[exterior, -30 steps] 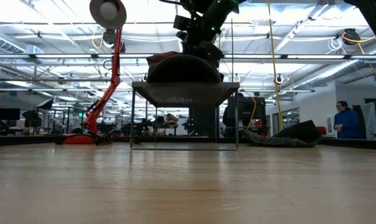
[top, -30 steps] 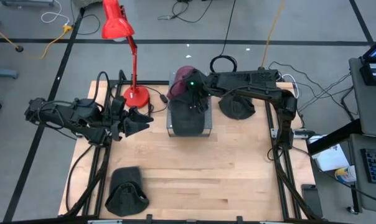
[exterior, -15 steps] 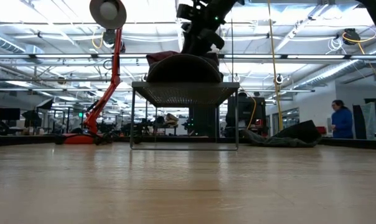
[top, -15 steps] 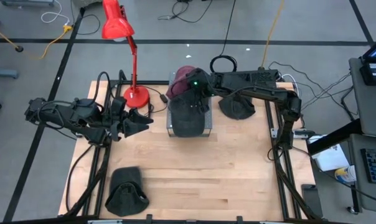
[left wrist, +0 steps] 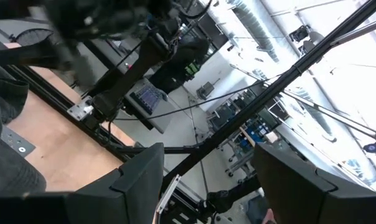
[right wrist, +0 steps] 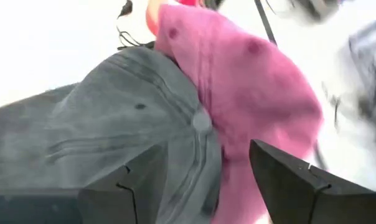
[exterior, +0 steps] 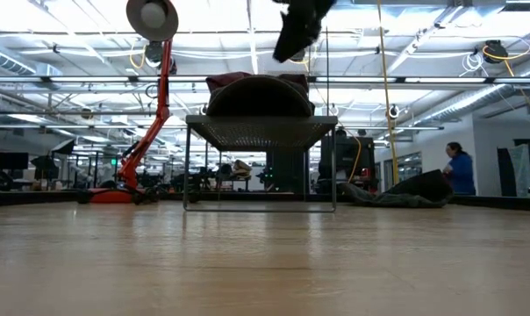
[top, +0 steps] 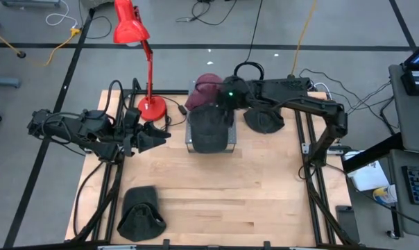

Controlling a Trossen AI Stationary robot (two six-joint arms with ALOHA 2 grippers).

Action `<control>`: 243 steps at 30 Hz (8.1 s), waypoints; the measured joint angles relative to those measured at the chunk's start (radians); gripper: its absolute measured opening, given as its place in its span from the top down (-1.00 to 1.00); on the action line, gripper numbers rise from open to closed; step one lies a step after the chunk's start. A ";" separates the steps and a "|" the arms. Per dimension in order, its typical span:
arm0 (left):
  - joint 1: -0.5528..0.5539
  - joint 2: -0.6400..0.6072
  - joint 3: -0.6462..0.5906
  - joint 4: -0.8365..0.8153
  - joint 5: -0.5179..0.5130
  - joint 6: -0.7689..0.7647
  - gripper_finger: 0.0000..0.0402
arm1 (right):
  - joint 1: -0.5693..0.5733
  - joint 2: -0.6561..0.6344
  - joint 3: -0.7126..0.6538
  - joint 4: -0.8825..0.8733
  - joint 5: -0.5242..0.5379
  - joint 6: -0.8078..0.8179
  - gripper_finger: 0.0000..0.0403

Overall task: Pick & Place hat
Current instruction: Stack the top black cap on top of the black cap on the shelf

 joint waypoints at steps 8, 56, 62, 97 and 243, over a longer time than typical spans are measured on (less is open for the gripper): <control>0.000 0.000 0.000 0.000 -0.008 0.000 -0.27 | 0.039 -0.107 0.001 -0.195 0.014 0.539 -0.10; 0.000 0.000 0.000 -0.002 0.003 -0.042 -0.27 | -0.633 -0.335 -0.302 -0.357 0.089 0.804 -0.10; 0.000 0.000 0.000 -0.002 0.002 -0.042 -0.27 | -0.678 -0.310 -0.312 -0.340 0.089 0.776 -0.10; 0.000 0.000 0.000 -0.012 -0.029 -0.040 -0.27 | -0.768 -0.271 -1.016 0.358 -0.066 0.758 -0.10; -0.008 0.351 0.000 0.835 0.054 -0.722 0.44 | 0.531 -0.337 -0.639 1.704 0.069 -1.589 0.93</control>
